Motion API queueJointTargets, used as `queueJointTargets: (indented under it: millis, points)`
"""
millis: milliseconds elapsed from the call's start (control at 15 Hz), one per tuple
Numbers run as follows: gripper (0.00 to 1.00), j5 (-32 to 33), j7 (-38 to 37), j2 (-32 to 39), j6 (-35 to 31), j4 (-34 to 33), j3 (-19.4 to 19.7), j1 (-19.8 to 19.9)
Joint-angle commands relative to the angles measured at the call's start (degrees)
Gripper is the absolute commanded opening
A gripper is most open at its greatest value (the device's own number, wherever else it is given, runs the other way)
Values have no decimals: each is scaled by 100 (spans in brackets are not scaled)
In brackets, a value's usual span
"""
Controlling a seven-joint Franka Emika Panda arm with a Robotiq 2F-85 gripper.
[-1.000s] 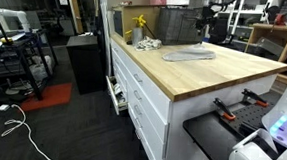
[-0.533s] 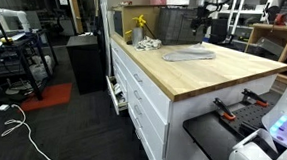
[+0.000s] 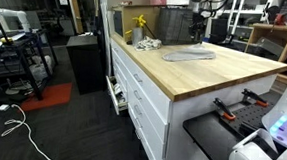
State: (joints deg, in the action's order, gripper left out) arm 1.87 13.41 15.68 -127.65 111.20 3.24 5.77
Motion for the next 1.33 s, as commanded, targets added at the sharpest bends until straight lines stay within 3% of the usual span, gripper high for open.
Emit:
queueJointTargets:
  millis: [0, 200, 667, 1267]
  points:
    - [20, 121, -73, 462, -9, -464, 74, 52]
    - [1, 133, -65, 811, -12, -676, 119, 109]
    - [0, 326, -61, 1345, -217, -926, 178, 202]
    - [1, 391, -37, 1419, -234, -857, 215, 296]
